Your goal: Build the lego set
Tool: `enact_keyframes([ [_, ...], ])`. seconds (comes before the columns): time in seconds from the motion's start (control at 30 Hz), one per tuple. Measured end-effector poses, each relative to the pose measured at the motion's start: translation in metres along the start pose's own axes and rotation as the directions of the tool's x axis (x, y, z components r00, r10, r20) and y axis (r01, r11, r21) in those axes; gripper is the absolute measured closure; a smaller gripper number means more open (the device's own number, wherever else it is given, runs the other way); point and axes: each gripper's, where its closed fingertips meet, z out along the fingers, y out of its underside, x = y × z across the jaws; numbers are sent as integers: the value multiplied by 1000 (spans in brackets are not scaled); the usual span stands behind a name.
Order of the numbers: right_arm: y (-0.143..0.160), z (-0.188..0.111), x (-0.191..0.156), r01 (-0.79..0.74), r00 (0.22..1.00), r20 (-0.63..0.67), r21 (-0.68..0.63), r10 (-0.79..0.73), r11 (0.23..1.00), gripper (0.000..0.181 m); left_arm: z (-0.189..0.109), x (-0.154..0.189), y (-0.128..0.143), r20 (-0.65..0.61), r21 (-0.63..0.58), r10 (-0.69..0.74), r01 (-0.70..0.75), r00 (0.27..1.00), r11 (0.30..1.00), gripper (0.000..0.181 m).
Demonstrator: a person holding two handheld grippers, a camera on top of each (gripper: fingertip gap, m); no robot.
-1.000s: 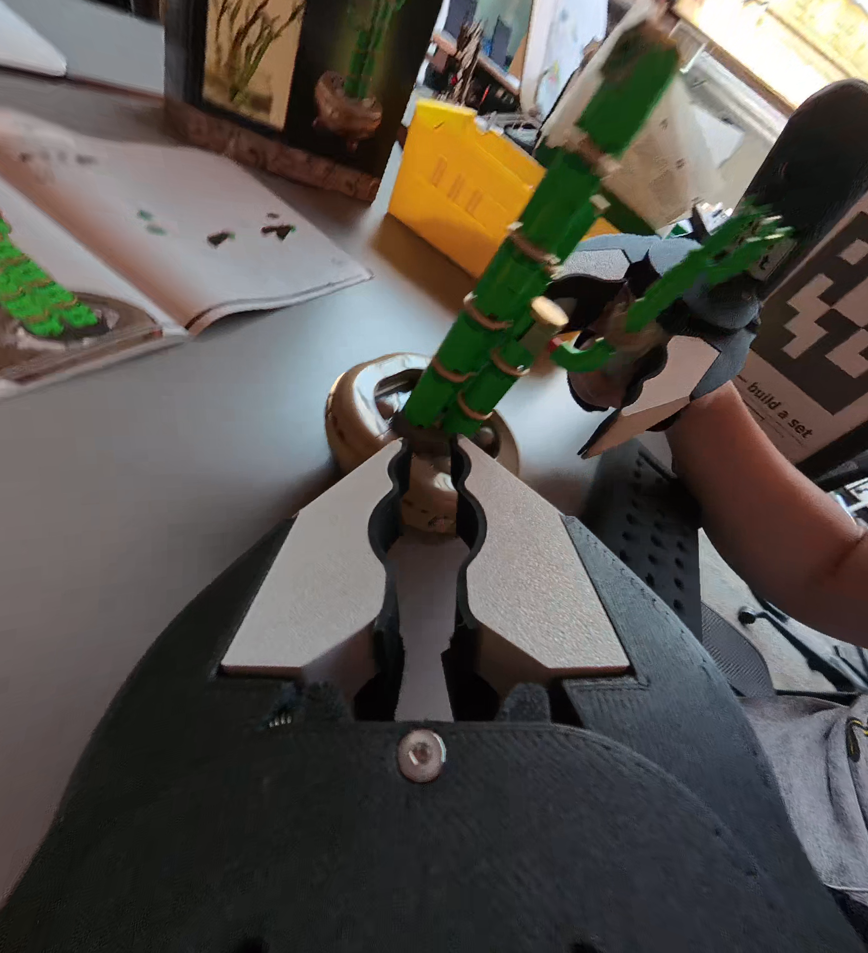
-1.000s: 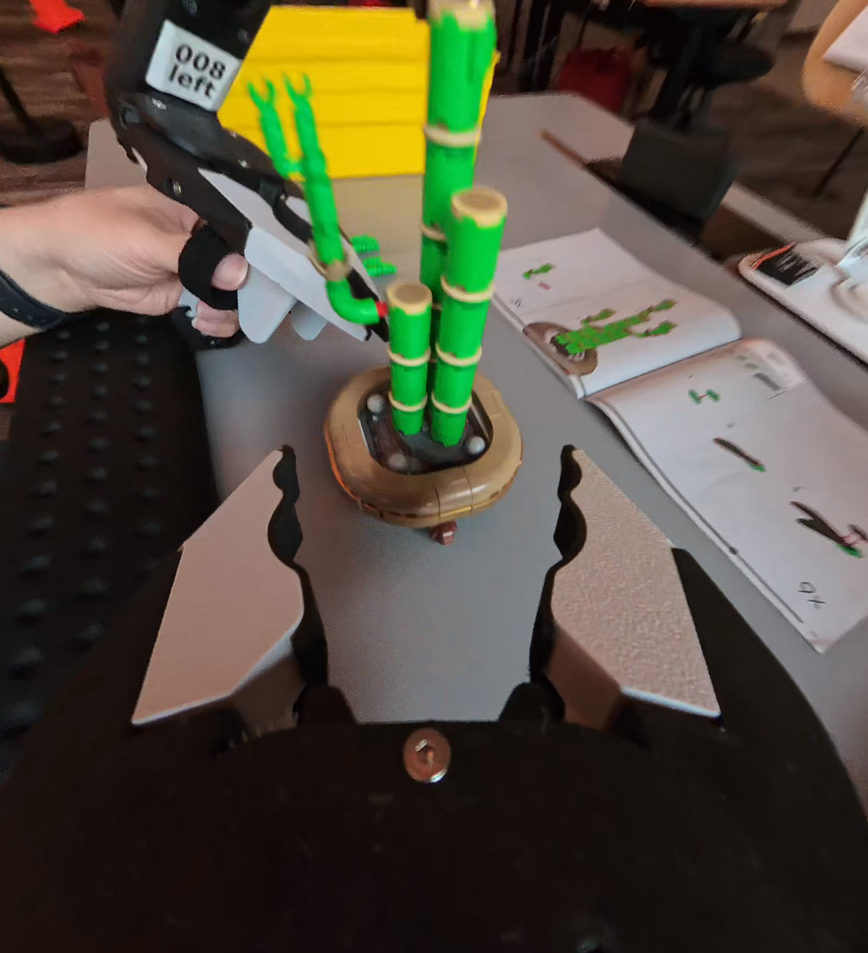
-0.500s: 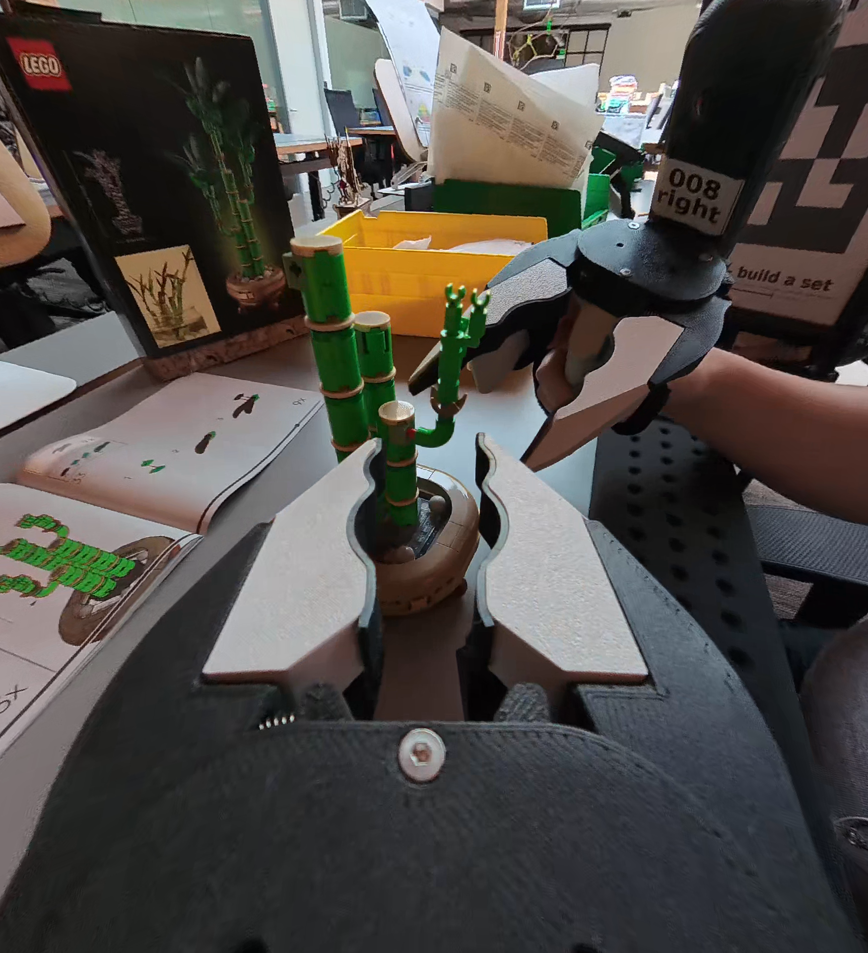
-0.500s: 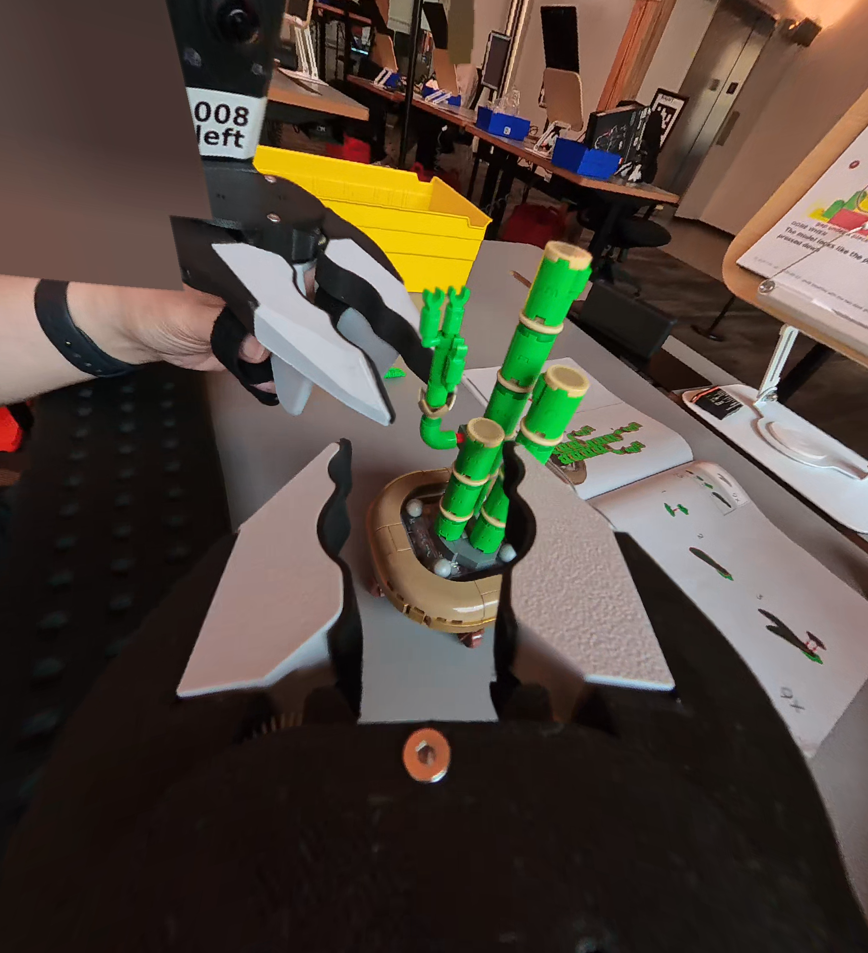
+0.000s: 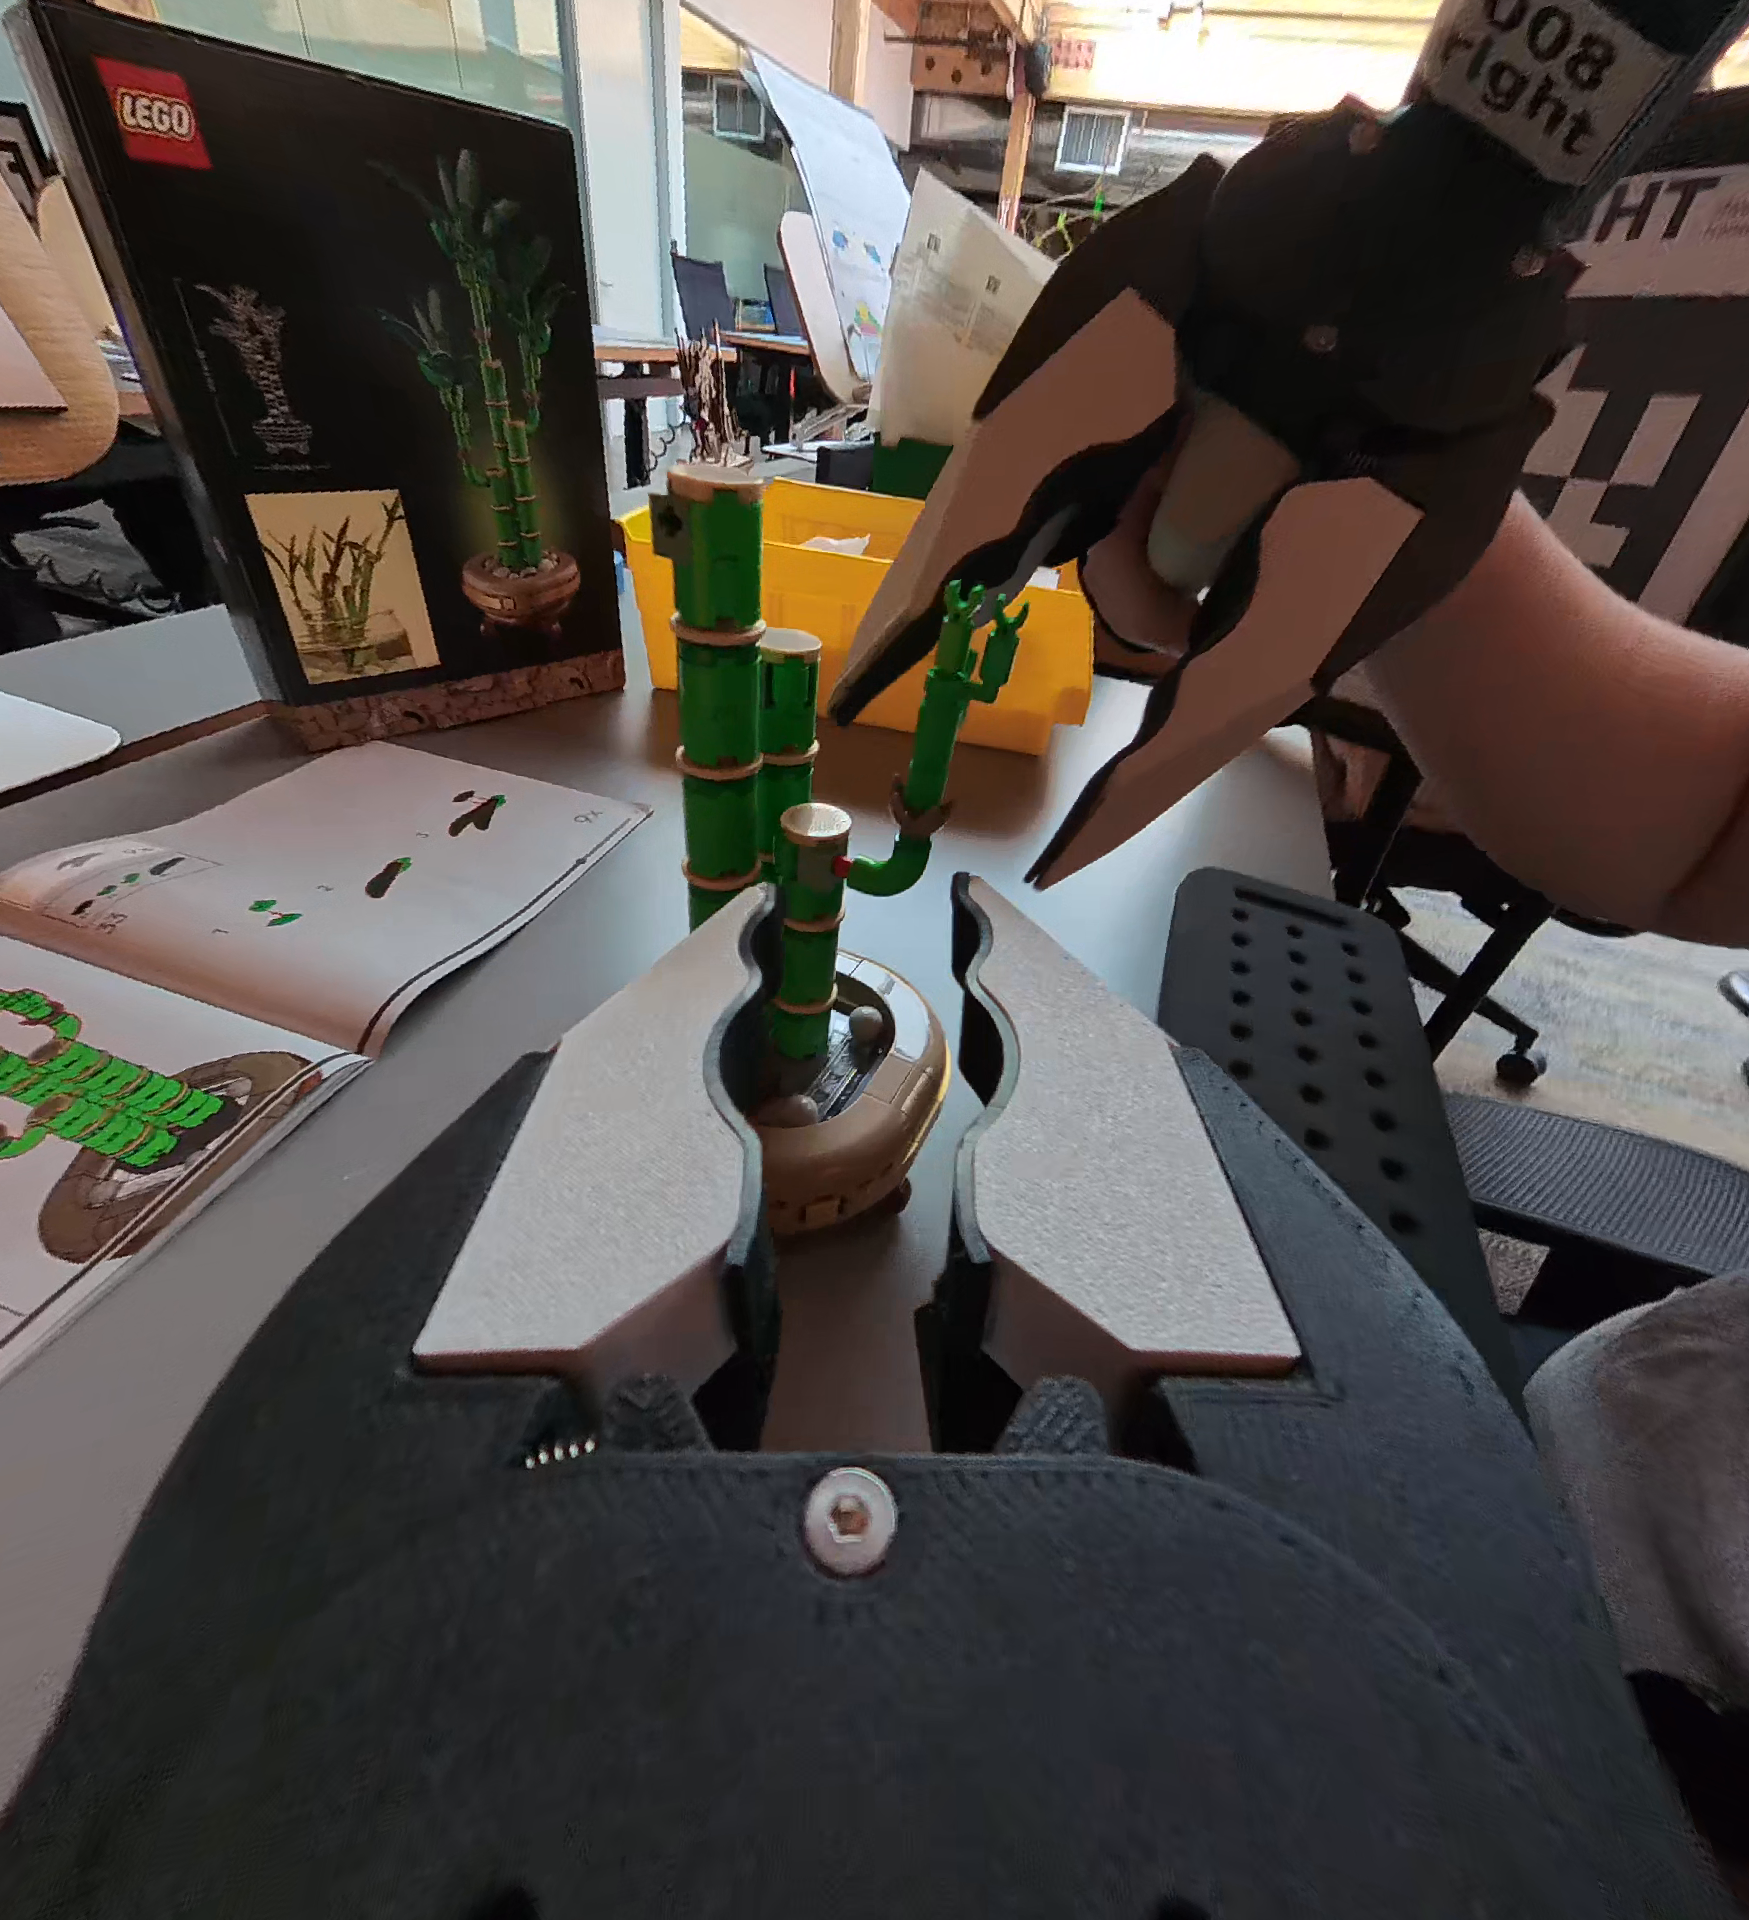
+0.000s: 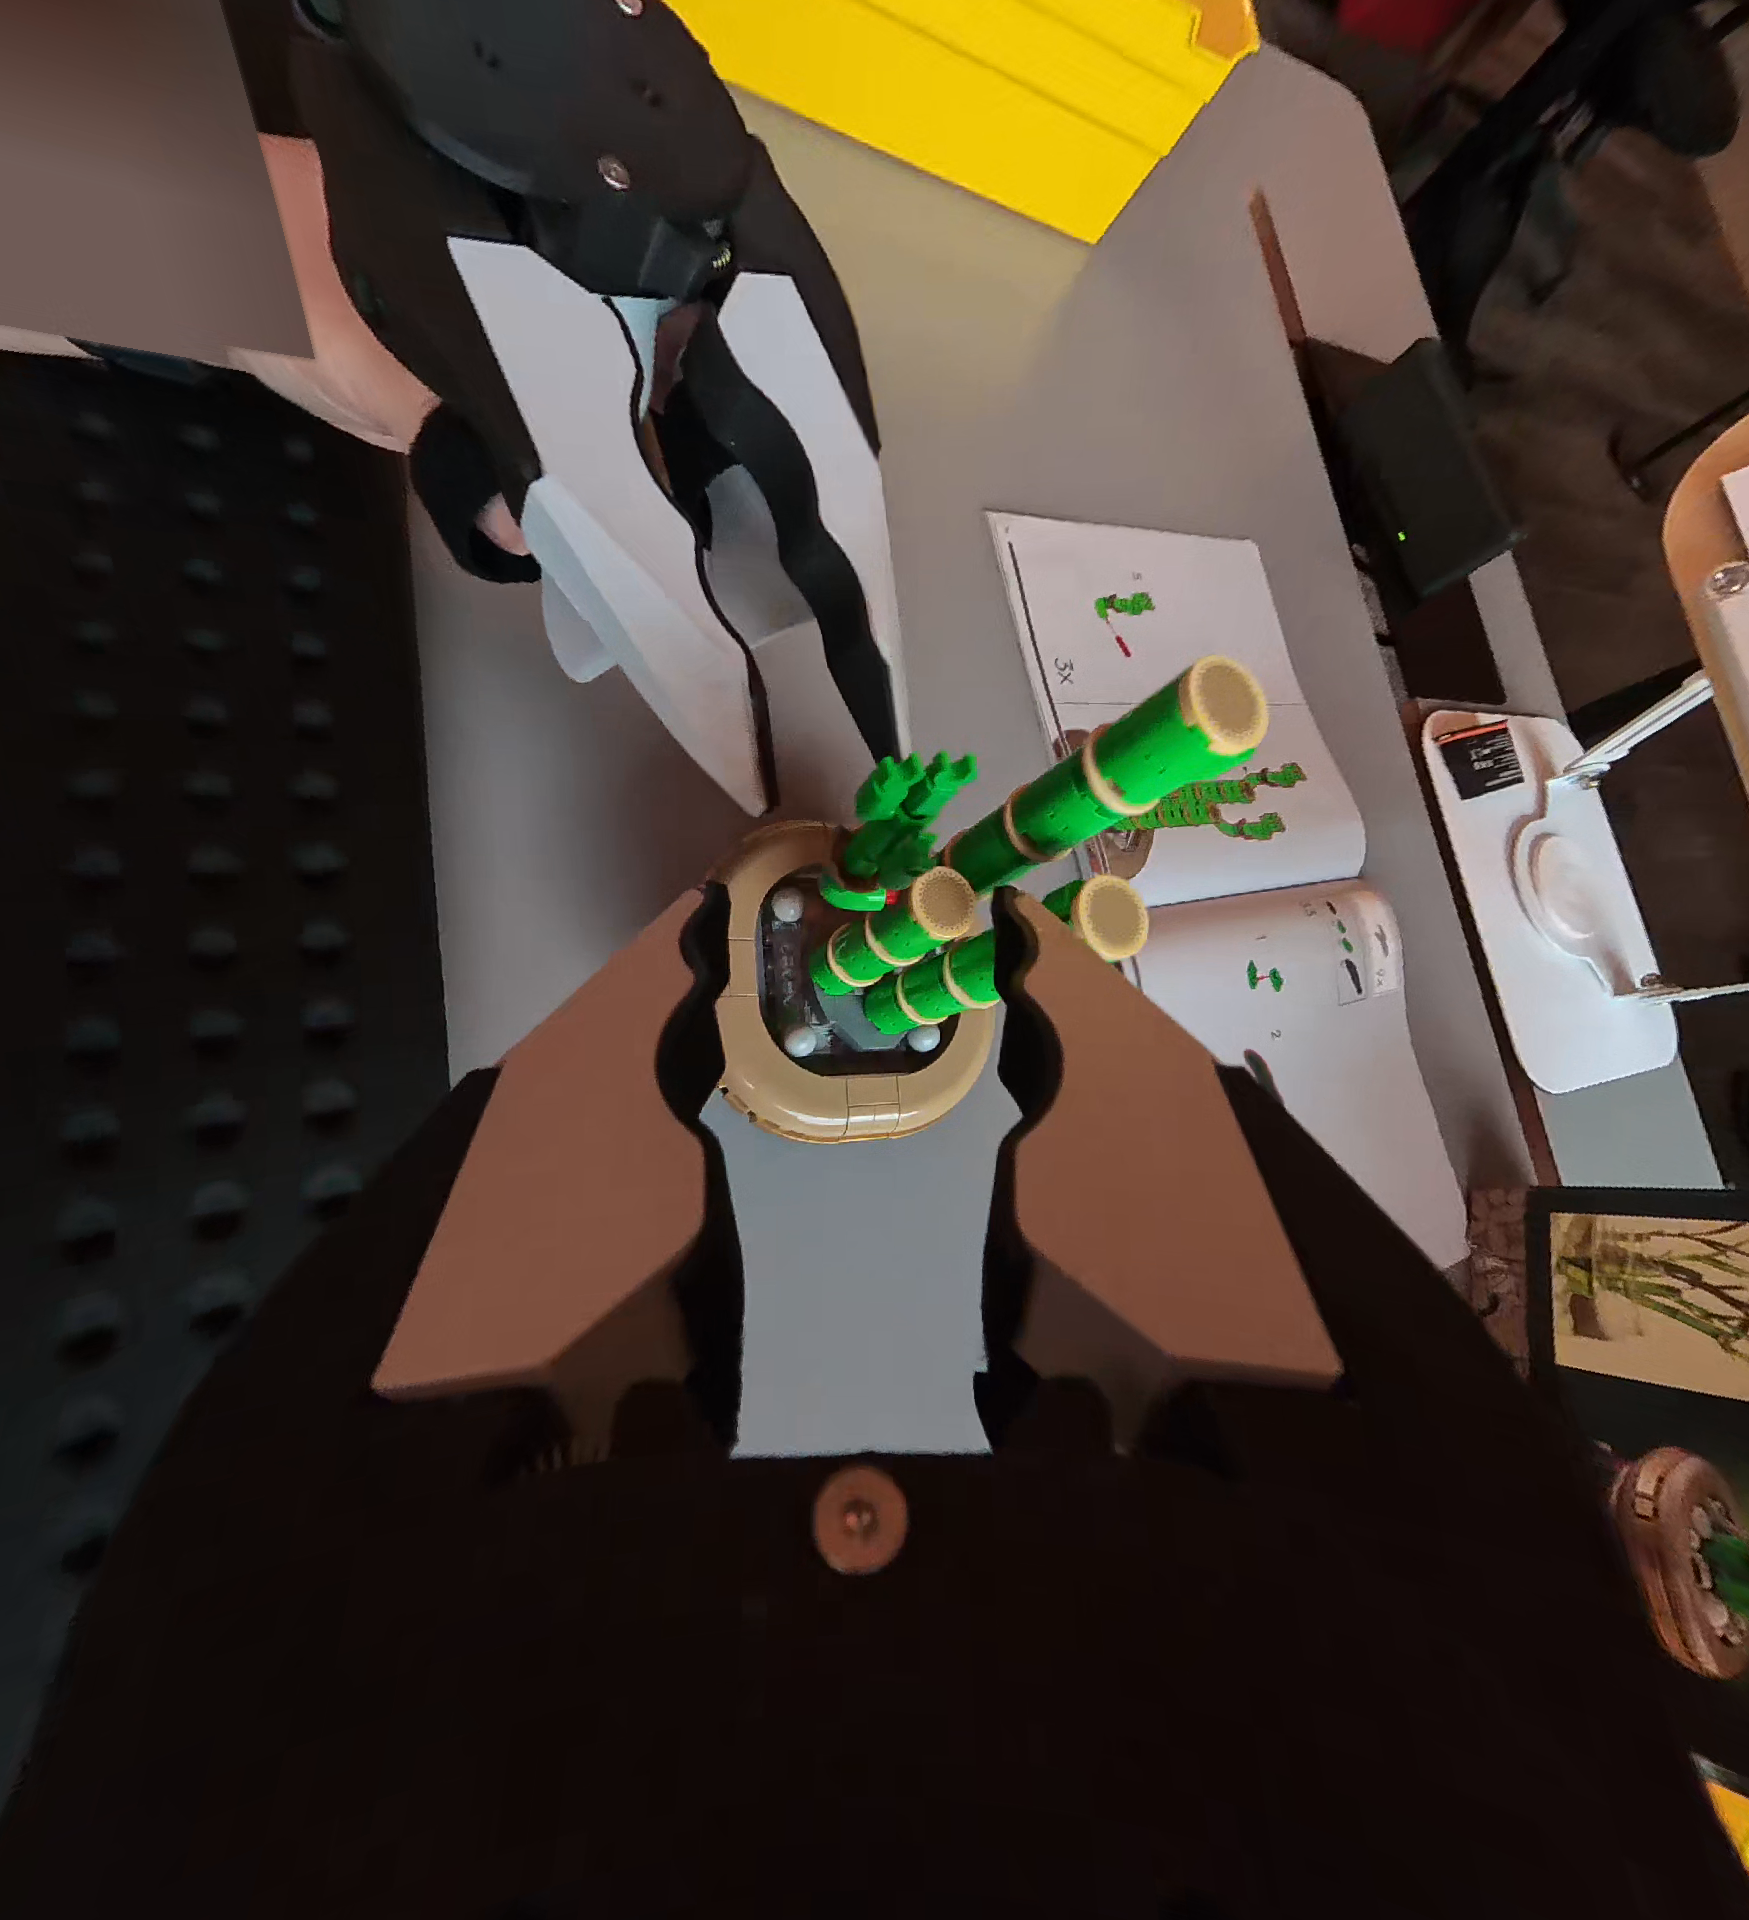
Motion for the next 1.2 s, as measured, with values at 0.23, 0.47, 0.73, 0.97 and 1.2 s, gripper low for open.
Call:
enact_keyframes([
  [0.23,8,15,-2,49,999,-1,-81,-49,996,129,10,4,9,-18,-45,23,-23,1000,999,152],
  [0.47,14,22,-4,133,990,-20,-178,-138,975,125,15,4,11,-17,-53,26,-27,999,998,154],
  [0.73,14,24,-2,135,989,-24,-270,-146,953,128,15,2,9,-19,-49,20,-21,1000,999,157],
  [0.97,19,26,2,155,984,-24,-343,-174,926,135,15,0,9,-34,-61,45,-47,998,997,157],
  [1.2,21,27,2,175,980,-33,-332,-197,927,133,17,-2,7,-35,-50,28,-30,999,998,155],
])
